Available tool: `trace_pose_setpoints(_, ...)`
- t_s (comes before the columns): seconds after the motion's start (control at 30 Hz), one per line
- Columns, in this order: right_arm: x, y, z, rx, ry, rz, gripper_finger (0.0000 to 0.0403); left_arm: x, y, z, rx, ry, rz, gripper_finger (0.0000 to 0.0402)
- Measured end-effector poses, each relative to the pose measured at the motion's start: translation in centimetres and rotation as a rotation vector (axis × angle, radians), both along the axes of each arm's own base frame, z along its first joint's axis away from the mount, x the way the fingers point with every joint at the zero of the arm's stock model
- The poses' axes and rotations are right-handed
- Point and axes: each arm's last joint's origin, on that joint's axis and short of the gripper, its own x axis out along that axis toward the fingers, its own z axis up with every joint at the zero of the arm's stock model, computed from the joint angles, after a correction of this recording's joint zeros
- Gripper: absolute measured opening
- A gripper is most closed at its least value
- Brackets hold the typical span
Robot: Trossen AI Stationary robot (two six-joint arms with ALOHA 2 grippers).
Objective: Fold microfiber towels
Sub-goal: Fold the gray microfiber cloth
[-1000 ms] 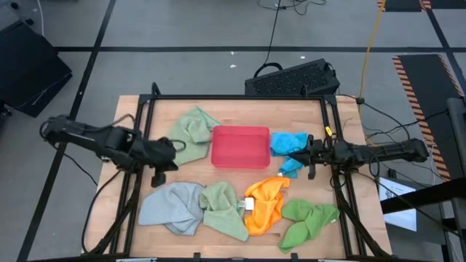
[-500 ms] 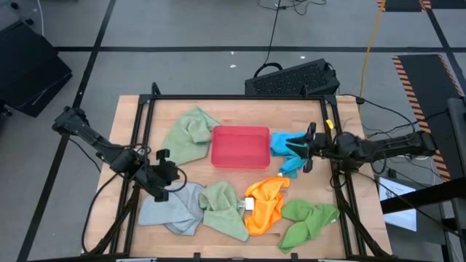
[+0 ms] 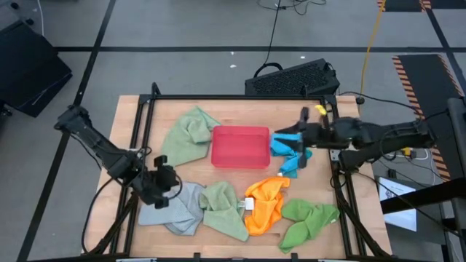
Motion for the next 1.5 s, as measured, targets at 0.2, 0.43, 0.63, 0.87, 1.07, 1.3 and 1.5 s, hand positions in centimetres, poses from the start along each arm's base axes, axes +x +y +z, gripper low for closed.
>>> trace_pose_setpoints(0.2,3.8,2.2,-3.6,0.006,0.181,0.054,0.0089,-0.5,-3.4,-2.2,-0.061,0.129,-0.045,0.0024)
trace_pose_setpoints(0.43,6.4,4.5,-7.1,0.058,0.32,0.082,0.0089,-1.0,-8.2,-4.4,-0.209,0.189,-0.133,0.0033)
trace_pose_setpoints(0.63,7.8,5.5,-9.3,0.069,0.385,0.088,0.0089,-1.2,-11.8,-6.5,-0.238,0.103,-0.183,0.0102)
trace_pose_setpoints(0.87,9.0,6.0,-10.7,0.071,0.402,0.088,0.0089,-1.4,-13.1,-10.1,-0.166,0.213,-0.172,0.0169)
trace_pose_setpoints(1.07,9.4,6.1,-11.4,0.073,0.422,0.084,0.0089,-1.4,-13.4,-12.2,-0.128,0.303,-0.155,0.0162)
trace_pose_setpoints(1.3,9.9,6.3,-11.6,0.078,0.401,0.086,0.0089,-1.5,-13.0,-12.8,-0.029,0.309,-0.168,0.0103)
trace_pose_setpoints(1.5,10.8,6.5,-12.1,0.091,0.358,0.09,0.0089,-1.0,-12.6,-12.7,0.021,0.305,-0.236,0.001)
